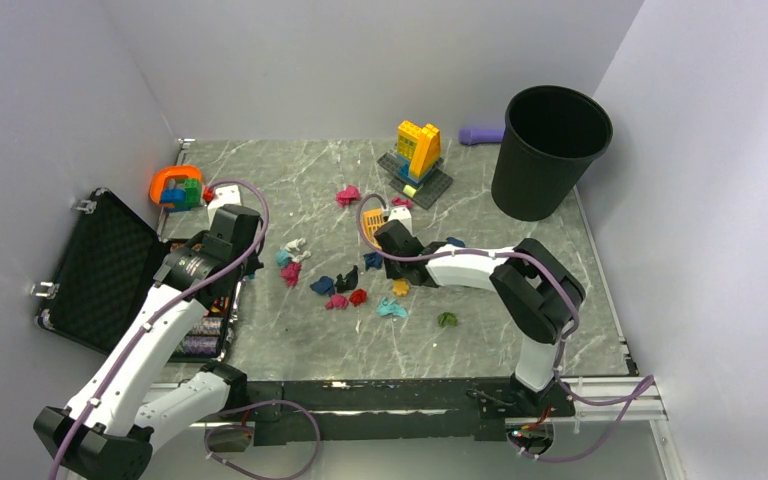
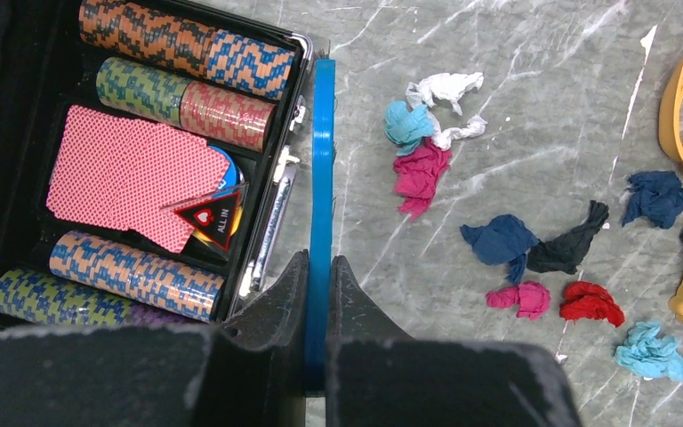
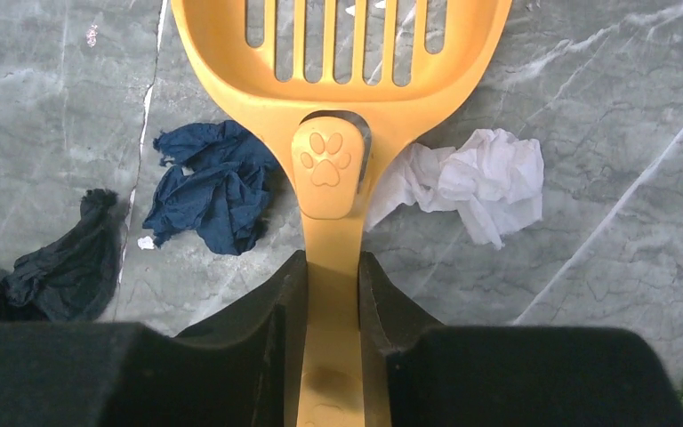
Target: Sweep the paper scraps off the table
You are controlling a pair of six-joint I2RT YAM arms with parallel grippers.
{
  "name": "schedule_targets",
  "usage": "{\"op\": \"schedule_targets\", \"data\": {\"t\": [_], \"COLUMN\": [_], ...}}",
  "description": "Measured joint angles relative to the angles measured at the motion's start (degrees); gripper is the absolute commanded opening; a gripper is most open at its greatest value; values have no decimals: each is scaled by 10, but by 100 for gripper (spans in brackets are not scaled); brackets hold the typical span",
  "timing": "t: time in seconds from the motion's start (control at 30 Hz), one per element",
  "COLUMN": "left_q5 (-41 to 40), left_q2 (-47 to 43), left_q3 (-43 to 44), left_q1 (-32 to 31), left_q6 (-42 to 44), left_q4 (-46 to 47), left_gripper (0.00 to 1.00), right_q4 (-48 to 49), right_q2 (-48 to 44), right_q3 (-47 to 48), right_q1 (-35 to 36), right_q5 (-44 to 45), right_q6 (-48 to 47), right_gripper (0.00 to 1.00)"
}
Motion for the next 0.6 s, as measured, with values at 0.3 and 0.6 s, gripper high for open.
{"op": "schedule_targets", "data": {"t": [0.3, 0.6], "left_q5": [-2, -1], "left_q2": [0, -1], "left_q3": [0, -2], "left_q1": [0, 0], "left_q6": [1, 11], "left_q4": [0, 3], "left_gripper": [0, 0], "right_q4": [-1, 6], "right_q2": [25, 30], "right_q3": [25, 28], "right_q1": [11, 12], "right_q5": [34, 45], "right_q6": [0, 5], "right_gripper": [38, 42]}}
